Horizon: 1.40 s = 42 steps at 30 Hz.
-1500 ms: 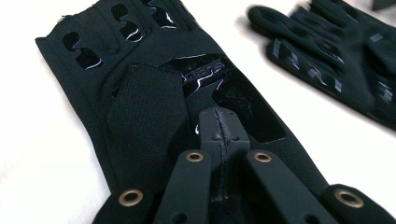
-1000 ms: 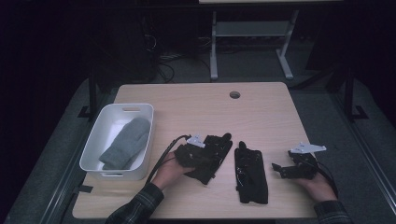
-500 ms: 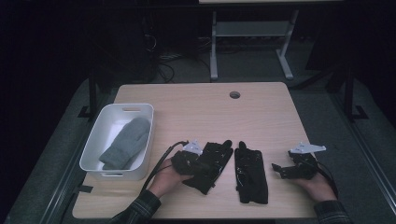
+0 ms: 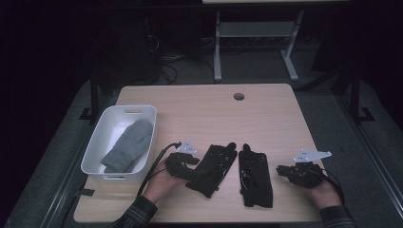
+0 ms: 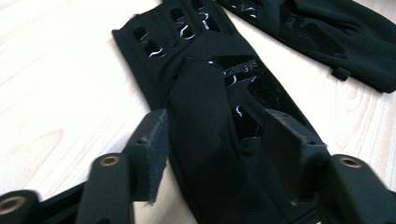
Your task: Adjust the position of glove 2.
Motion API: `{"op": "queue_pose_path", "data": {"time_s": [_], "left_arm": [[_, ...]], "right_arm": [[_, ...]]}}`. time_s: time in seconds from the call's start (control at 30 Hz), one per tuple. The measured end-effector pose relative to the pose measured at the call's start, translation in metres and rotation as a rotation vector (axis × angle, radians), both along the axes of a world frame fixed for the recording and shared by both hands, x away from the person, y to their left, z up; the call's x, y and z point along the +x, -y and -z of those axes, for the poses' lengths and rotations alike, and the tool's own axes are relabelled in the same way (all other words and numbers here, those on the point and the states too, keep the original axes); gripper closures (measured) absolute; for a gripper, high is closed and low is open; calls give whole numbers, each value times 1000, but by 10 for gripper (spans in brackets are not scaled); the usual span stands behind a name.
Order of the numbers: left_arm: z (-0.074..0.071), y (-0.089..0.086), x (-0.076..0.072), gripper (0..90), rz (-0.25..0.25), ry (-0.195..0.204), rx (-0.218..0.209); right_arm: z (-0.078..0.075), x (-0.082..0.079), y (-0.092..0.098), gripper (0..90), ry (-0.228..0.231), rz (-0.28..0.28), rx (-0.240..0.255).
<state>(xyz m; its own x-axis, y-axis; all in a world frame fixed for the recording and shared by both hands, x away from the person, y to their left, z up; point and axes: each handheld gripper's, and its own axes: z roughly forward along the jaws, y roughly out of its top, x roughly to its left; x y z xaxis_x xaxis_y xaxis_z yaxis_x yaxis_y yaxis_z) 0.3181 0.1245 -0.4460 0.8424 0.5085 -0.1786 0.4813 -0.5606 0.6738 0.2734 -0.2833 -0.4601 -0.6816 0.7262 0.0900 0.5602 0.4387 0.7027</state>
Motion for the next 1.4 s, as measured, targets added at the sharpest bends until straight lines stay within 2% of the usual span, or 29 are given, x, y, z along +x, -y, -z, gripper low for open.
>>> {"op": "queue_pose_path", "data": {"time_s": [0.1,0.2,0.37,0.5,0.57,0.6,0.77,0.87,0.97,1.0,1.07,1.2,1.4], "left_arm": [[4,-1,2,373,2,-4,19],[9,-2,5,372,-21,-13,1],[13,-2,11,372,-37,-17,-8],[15,1,14,379,-23,-16,6],[17,3,13,396,-26,-21,0],[17,3,14,406,-14,-17,12],[18,4,10,523,-40,-18,-15],[17,4,10,649,-38,-17,-6],[17,4,9,802,-45,-25,-18],[17,4,9,826,-48,-28,-20],[16,4,9,842,-47,-28,-10],[12,4,10,850,-72,-43,-58],[7,6,8,851,-72,-43,-97]], "right_arm": [[0,-7,-9,900,-22,-42,-15],[2,-11,-14,900,-43,-72,-30],[3,-10,-15,900,-50,-80,-33],[4,-8,-15,900,-60,-82,-31],[4,-7,-16,900,-69,-86,-34],[5,-6,-17,900,-64,-93,-38],[5,-5,-21,900,-72,-98,-34],[5,-4,-24,900,-70,-108,-40],[5,-4,-27,900,-75,-111,-40],[6,-3,-27,900,-71,-118,-43],[5,-3,-28,900,-75,-117,-42],[5,-3,-29,900,-72,-119,-31],[5,-1,-31,900,-76,-124,-24]]}}
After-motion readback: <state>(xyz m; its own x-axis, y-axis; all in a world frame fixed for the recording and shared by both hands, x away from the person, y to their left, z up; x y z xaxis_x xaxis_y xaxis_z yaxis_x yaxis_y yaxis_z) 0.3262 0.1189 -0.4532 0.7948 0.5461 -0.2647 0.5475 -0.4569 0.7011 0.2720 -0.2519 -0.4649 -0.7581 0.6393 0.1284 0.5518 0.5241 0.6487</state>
